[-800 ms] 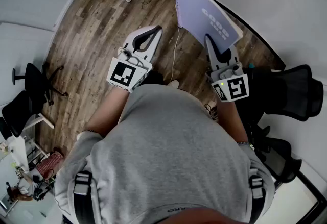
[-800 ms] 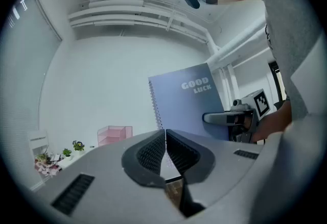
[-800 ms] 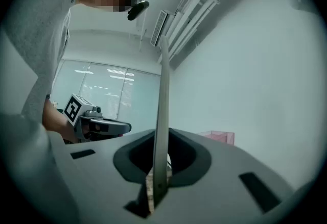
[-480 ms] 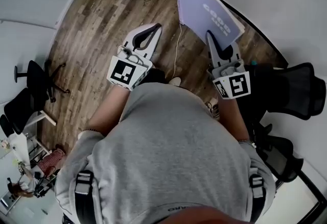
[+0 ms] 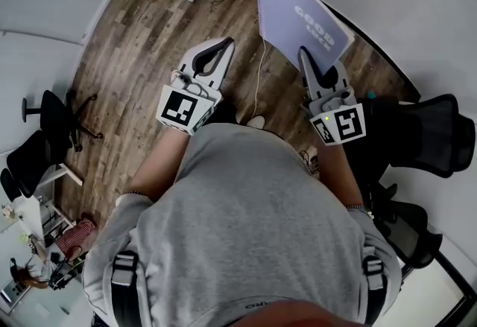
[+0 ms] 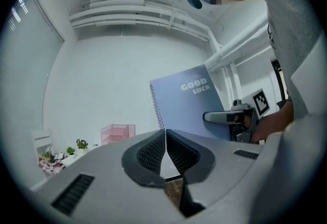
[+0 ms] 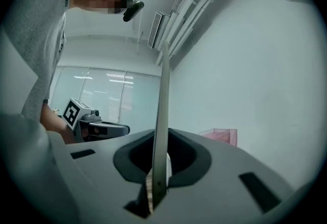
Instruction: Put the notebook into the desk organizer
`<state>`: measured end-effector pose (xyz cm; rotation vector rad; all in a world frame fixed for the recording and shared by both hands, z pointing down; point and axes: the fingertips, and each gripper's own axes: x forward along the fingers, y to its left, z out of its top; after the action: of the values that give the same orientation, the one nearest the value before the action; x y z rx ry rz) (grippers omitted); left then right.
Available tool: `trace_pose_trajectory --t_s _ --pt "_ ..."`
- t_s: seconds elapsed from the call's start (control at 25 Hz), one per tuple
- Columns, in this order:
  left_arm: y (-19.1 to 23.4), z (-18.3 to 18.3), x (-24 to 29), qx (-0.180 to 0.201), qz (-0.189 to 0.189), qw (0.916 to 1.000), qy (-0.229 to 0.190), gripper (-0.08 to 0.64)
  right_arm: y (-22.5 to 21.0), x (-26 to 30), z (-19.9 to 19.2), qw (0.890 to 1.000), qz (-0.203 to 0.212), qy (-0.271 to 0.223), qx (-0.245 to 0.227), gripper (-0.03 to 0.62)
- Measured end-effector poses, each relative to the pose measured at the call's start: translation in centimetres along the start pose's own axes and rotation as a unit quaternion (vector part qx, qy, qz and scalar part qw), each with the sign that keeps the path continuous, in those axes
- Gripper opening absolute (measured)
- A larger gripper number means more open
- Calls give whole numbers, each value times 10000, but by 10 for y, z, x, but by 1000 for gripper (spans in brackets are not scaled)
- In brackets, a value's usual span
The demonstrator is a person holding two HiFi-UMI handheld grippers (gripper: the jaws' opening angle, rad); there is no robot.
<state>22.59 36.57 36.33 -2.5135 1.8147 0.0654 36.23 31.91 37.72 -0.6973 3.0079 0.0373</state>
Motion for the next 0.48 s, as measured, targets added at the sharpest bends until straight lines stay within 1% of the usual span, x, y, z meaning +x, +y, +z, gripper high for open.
trace_pose_trajectory --t_s 0.08,0.2,0.28,0.4,0.48 --pt "10 -1 2 -17 21 10000 4 26 -1 10 -2 10000 8 22 27 40" --pt "31 -2 8 59 37 10000 6 26 -5 30 -4 10000 -2 25 90 40" --pt "49 -5 11 43 37 10000 35 26 -8 48 -6 9999 -34 30 119 40" --pt "82 -4 19 -83 12 10000 6 26 -12 79 -7 9999 -94 61 130 40" --pt "105 -1 28 -65 -28 10000 -27 26 -16 102 -7 9998 -112 88 133 40"
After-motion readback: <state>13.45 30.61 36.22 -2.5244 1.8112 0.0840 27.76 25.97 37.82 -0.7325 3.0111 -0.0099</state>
